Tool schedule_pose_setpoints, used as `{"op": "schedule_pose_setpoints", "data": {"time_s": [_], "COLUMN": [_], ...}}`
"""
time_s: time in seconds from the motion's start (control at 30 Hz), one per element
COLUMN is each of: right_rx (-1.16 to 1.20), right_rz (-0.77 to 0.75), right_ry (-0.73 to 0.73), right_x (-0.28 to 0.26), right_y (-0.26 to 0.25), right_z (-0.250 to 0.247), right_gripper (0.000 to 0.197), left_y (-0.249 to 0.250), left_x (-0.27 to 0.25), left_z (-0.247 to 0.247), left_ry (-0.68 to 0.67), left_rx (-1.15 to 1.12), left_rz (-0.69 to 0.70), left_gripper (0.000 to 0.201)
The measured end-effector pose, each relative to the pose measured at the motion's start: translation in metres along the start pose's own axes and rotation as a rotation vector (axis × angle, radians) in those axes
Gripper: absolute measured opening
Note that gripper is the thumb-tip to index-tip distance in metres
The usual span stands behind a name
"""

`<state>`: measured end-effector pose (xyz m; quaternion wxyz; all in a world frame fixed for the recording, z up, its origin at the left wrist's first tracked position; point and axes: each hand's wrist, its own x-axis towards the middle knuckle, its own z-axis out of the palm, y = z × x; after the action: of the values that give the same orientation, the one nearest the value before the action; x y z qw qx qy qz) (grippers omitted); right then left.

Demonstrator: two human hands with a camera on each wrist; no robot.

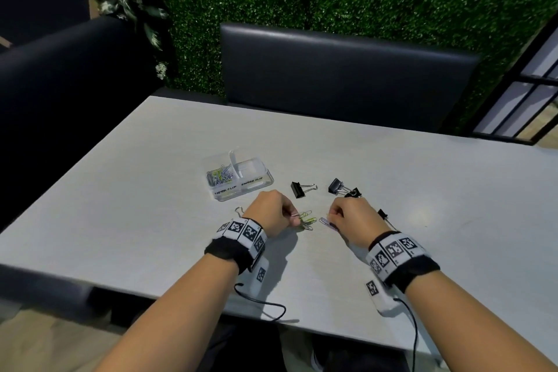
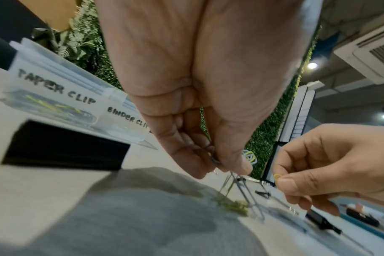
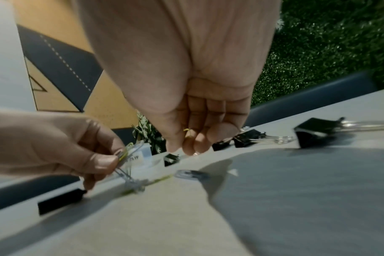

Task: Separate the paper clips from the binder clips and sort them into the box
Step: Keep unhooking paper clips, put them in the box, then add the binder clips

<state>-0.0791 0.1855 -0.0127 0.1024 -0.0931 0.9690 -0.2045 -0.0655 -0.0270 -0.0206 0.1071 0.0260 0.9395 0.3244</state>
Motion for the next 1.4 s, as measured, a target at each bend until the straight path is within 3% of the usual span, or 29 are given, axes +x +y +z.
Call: {"op": "schedule_pose_setpoints", "data": {"time_s": [0.1, 0.27, 0.4, 0.57, 0.67, 0.8, 0.97, 1.07, 1.23, 1.4], "right_rx": [0.094, 0.509, 0.769, 0.823, 0.76, 0.558, 0.468, 0.358, 0.251, 0.12], "right_rz": [0.023, 0.085, 0.131, 0.119, 0.106, 0.032, 0.001, -0.028, 0.023, 0.073], "right_ry": [0.013, 0.106, 0.04, -0.094, -0.113, -0.148, -0.036, 0.004, -0.065, -0.078], "right_x": [0.003, 0.008, 0.033, 0.071, 0.09, 0.1, 0.093, 0.075, 0.032, 0.002], "right_y": [-0.013, -0.051, -0.093, -0.157, -0.183, -0.198, -0.167, -0.117, -0.027, 0.012], "right_z": [-0.001, -0.006, 0.008, 0.029, 0.034, 0.03, 0.009, -0.013, -0.025, -0.017], "right_gripper": [0.012, 0.01, 0.012, 0.018, 0.025, 0.016, 0.012, 0.011, 0.008, 0.013], "left_y": [-0.003, -0.009, -0.025, -0.066, -0.081, -0.087, -0.078, -0.052, 0.005, 0.017], "left_x": [-0.003, -0.004, -0.001, 0.006, 0.012, 0.018, 0.015, 0.007, -0.009, -0.009], "left_z": [-0.008, -0.036, -0.07, -0.109, -0.117, -0.12, -0.119, -0.107, -0.056, -0.007], "left_ry": [0.036, 0.131, 0.262, 0.442, 0.469, 0.448, 0.421, 0.415, 0.119, -0.03], "left_rx": [-0.036, -0.144, -0.274, -0.24, -0.186, -0.121, 0.002, 0.02, 0.002, 0.17], "left_rz": [0.015, 0.016, -0.041, -0.257, -0.369, -0.401, -0.374, -0.24, 0.002, -0.047], "left_gripper": [0.006, 0.01, 0.013, 0.015, 0.017, 0.016, 0.038, 0.035, 0.027, 0.017]}}
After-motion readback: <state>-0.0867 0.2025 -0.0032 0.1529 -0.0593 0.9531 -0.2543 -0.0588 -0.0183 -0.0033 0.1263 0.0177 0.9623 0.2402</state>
